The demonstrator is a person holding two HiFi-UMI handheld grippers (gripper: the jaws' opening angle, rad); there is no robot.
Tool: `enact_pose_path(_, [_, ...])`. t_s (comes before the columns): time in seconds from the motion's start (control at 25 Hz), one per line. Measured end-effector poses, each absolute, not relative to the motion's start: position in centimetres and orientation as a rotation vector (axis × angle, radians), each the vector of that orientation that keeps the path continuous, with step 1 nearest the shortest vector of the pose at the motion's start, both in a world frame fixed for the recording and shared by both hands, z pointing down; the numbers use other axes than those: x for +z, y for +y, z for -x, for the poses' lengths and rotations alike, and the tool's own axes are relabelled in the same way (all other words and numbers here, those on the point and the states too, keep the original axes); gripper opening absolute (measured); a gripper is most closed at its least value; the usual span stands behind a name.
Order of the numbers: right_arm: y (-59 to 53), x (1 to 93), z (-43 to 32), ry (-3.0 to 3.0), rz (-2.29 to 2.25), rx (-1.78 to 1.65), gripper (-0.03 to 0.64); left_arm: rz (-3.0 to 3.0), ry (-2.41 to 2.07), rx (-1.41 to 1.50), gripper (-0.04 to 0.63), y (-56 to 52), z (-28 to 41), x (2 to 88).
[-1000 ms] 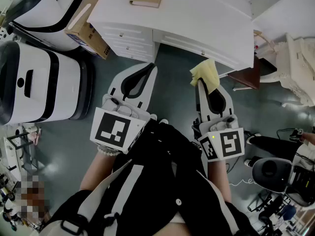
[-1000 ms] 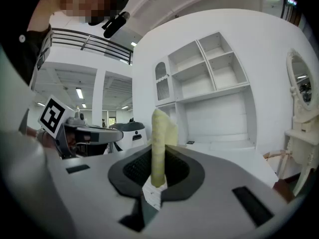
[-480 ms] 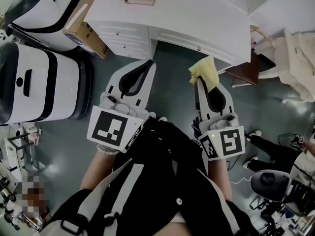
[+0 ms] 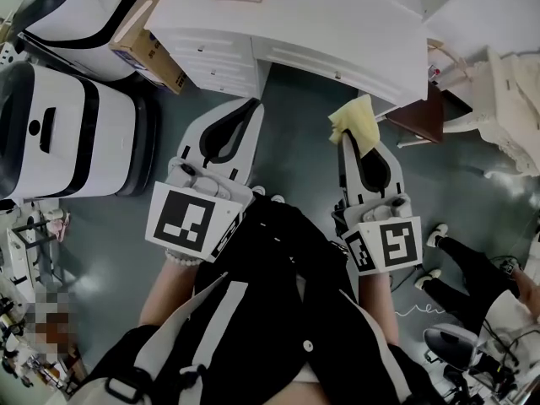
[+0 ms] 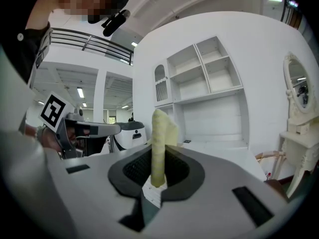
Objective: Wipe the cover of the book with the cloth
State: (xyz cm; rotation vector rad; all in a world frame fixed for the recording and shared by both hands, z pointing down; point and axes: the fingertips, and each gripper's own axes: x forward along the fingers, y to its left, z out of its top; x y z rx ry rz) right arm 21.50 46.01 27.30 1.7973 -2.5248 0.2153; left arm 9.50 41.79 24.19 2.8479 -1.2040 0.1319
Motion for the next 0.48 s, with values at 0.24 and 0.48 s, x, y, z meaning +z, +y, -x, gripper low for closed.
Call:
enact_pose_path(0.24, [47.2,27.7,-21.4,-2.551,-1.755,0.213,0.038,-2.825,-1.269,0.126,0.000,43.1,-9.0,24.2])
enact_pose_path(0.48, [47.0,27.9,-20.1,-2.597,-1.689,0.215,0.038,-2.807,-1.320,0.135,0.000,44.0,-7.7,24.1])
